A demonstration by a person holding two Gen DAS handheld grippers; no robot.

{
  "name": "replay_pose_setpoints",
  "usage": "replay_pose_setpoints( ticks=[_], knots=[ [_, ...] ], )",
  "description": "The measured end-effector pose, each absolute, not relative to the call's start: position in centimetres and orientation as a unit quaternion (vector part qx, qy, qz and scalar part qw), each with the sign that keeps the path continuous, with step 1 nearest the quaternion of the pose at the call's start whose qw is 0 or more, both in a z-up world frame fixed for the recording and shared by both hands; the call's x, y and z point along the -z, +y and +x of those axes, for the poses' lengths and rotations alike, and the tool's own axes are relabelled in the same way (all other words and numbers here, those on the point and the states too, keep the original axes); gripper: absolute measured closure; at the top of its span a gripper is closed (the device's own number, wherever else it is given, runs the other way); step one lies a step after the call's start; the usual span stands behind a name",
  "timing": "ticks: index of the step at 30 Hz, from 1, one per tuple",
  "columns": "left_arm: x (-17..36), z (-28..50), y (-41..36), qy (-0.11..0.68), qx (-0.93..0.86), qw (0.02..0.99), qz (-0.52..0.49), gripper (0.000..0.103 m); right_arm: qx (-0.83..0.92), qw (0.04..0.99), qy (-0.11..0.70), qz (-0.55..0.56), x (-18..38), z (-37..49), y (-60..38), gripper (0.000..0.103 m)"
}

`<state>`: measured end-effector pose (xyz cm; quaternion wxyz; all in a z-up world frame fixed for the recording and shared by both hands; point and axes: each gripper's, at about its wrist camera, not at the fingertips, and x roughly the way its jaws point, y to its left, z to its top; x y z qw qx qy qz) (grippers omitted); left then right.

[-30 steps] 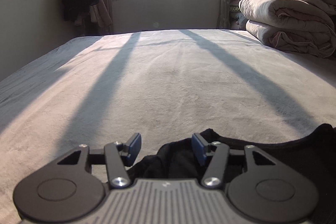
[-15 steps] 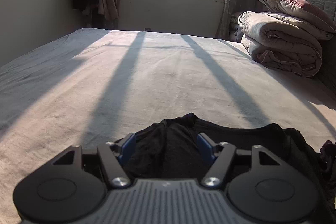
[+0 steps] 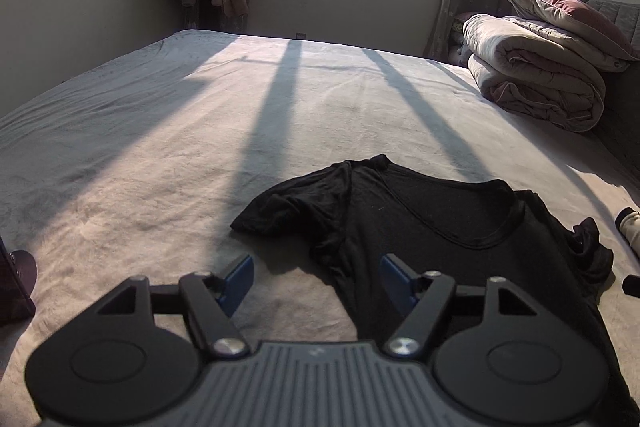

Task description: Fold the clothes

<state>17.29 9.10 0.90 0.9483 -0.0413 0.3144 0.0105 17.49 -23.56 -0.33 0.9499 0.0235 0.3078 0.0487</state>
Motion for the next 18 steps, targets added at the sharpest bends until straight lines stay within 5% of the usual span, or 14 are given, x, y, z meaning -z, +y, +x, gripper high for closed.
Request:
replay_pose_setpoints(
  ticks=[11, 18],
  knots=[
    [2.8, 8.7, 9.0, 0.378, 0.045, 0.922, -0.067, 0.030, -0.030, 0.945, 0.322, 0.046, 2.2, 10.6, -24.7, 0.044],
    [4.3, 3.7, 7.7, 0.353, 0.140, 0.924, -0.032, 0.030, -0.044, 0.945, 0.323, 0.024, 3.3, 5.7, -25.2, 0.040]
  ],
)
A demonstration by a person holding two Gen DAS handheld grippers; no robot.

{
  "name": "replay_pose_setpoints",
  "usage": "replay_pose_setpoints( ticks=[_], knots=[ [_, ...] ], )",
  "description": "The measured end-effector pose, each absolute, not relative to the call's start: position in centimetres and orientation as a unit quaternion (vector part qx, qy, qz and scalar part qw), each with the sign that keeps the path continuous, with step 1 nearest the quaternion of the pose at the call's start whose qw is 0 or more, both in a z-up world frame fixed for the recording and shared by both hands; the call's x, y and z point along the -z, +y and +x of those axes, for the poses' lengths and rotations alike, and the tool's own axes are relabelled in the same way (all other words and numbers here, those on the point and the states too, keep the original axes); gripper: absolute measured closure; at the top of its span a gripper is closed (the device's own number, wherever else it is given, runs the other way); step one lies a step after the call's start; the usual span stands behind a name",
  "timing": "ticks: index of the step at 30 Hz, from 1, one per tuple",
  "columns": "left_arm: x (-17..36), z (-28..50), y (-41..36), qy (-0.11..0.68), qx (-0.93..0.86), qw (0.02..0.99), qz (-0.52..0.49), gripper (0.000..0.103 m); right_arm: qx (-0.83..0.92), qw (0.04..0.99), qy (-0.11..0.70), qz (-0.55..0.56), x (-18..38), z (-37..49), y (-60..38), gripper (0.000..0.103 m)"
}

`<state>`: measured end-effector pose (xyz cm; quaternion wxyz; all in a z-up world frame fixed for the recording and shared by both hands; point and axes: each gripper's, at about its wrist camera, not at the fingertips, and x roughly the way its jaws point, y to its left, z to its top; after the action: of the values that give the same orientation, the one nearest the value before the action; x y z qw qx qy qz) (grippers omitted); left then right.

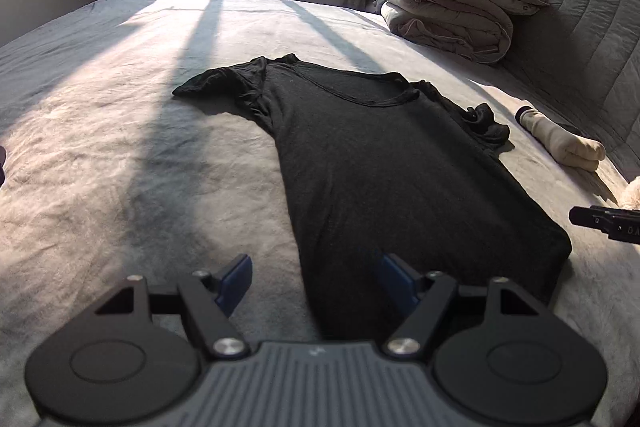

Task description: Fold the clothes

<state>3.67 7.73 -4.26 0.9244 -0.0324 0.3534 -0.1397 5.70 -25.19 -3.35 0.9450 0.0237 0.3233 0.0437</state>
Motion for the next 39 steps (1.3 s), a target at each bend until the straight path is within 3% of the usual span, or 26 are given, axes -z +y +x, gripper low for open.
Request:
replay_pose_setpoints(
  ticks=[5, 12, 14, 18, 19, 20, 21, 22, 24, 26, 33, 39],
  knots=[
    [3.6, -0.4, 6.5, 0.296, 0.247, 0.922, 0.007, 0.030, -0.071, 0.940, 0.333, 0.018, 4.8, 3.1, -26.0, 0.040],
    [5.5, -1.7, 2.5, 0.306, 0.357, 0.881, 0.053, 0.033, -0.093, 0.932, 0.351, -0.016, 6.3, 2.0, -26.2, 0.040],
    [6.6, -1.4, 1.3, 0.320, 0.363, 0.872, 0.071, 0.044, -0.093, 0.930, 0.354, -0.039, 6.7, 2.3, -25.5, 0.040],
    [7.6, -1.1, 0.1, 0.315, 0.352, 0.876, 0.099, 0.052, -0.098, 0.928, 0.350, -0.078, 7.3, 3.4, -24.2, 0.040],
    [7.5, -0.8, 0.2, 0.318, 0.346, 0.878, 0.092, 0.067, -0.097, 0.929, 0.348, -0.082, 7.3, 3.7, -23.9, 0.040],
    [7.3, -0.4, 0.3, 0.323, 0.341, 0.879, 0.084, 0.088, -0.097, 0.929, 0.348, -0.082, 7.3, 4.1, -23.7, 0.040],
    [7.1, 0.0, 0.5, 0.329, 0.339, 0.879, 0.070, 0.098, -0.097, 0.929, 0.349, -0.081, 7.2, 4.4, -23.6, 0.040],
    [7.0, 0.5, 0.8, 0.336, 0.337, 0.878, 0.056, 0.100, -0.098, 0.927, 0.353, -0.079, 7.1, 4.8, -23.4, 0.040],
    [6.6, 1.6, 1.3, 0.346, 0.334, 0.876, 0.023, 0.100, -0.102, 0.925, 0.360, -0.069, 6.8, 5.7, -23.1, 0.048],
    [6.1, 2.8, 2.1, 0.352, 0.332, 0.875, -0.012, 0.100, -0.109, 0.924, 0.364, -0.049, 6.3, 6.6, -22.9, 0.077],
    [4.2, 7.3, 4.6, 0.335, 0.290, 0.893, -0.080, 0.100, -0.098, 0.936, 0.338, 0.014, 4.4, 9.7, -22.3, 0.087],
    [4.7, 12.0, 6.0, 0.342, 0.225, 0.905, -0.116, 0.100, -0.091, 0.938, 0.325, 0.083, 3.7, 12.1, -22.5, 0.082]
  ],
)
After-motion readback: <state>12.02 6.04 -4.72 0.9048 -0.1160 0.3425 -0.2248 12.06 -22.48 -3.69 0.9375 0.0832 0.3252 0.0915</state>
